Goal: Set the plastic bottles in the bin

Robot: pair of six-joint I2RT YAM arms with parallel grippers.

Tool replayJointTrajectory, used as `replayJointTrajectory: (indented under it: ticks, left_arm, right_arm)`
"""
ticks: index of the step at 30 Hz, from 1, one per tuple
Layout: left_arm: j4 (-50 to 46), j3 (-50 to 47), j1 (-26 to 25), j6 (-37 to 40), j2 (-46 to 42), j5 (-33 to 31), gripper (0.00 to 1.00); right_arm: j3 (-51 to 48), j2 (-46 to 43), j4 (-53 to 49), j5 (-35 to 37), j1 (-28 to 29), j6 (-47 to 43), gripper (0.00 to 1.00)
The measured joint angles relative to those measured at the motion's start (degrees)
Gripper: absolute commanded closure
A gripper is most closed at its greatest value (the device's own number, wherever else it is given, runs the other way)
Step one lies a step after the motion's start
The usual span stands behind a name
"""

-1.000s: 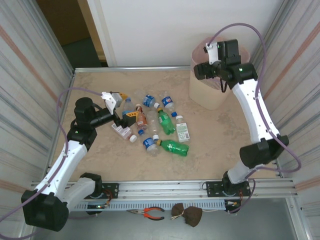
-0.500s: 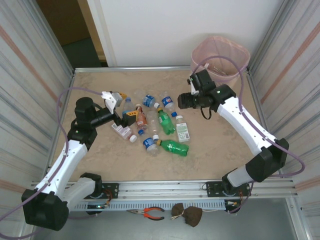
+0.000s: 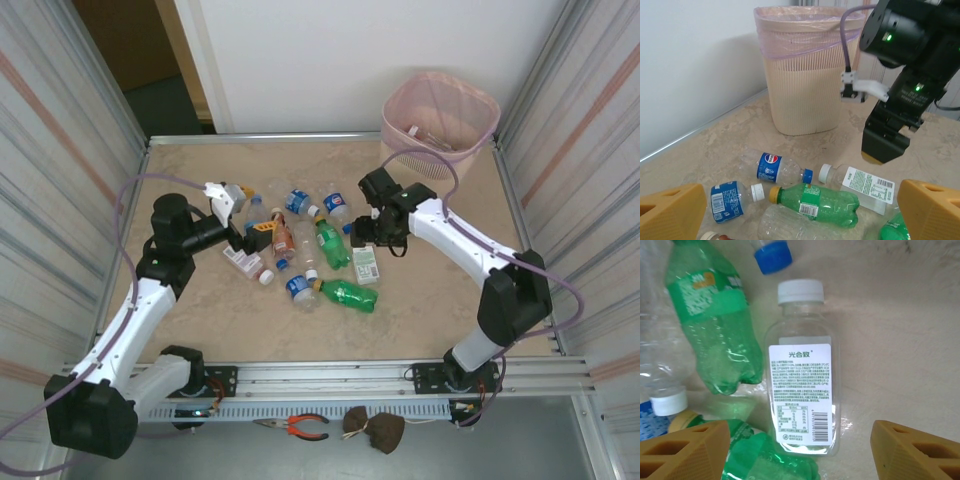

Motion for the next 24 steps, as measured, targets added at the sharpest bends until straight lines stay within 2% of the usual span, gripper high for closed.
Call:
replayJointTrajectory:
  ticks: [14,24]
  left_arm:
    - [-0.04,0.0,0.0,0.02,0.11,-0.04,0.01]
    - [-0.66,0.0,0.0,0.04,0.13,-0.09,0.01]
  right_arm:
    - [-2.64,8.33,6.38,-2.14,-1.01,2.51,0.18]
    - [-2.64,12.2,7.85,-2.4,-1.79,2.54,0.19]
